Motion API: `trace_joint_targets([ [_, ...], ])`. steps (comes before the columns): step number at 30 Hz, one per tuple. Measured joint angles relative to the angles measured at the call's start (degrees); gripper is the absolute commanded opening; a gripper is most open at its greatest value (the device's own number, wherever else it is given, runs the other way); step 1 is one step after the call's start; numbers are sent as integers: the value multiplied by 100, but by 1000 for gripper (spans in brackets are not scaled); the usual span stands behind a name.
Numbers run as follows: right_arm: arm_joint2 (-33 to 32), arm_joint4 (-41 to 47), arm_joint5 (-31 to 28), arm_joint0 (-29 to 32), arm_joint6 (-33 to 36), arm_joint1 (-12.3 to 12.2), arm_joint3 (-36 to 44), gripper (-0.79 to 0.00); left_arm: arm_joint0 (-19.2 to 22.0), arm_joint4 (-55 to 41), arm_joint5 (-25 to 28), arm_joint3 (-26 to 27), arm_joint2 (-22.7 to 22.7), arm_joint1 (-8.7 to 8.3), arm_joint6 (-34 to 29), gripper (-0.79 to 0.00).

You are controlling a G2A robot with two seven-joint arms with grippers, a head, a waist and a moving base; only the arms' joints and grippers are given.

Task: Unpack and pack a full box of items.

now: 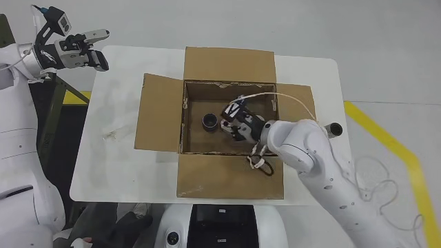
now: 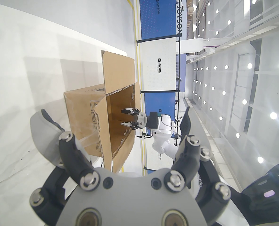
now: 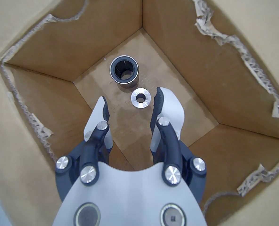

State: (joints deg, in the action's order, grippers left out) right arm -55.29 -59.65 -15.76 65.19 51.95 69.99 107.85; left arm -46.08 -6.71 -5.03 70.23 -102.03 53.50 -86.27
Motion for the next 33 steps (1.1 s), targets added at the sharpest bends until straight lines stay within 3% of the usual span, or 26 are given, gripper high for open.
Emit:
trace_joint_targets([
  [21,-2577,316,-246,2068,-748,-426,1601,-268,0,0,0,0,0,0,0,0],
  [33,-3898,917,-284,2863,-1182,-528,1399,-271,0,0,0,0,0,0,0,0],
])
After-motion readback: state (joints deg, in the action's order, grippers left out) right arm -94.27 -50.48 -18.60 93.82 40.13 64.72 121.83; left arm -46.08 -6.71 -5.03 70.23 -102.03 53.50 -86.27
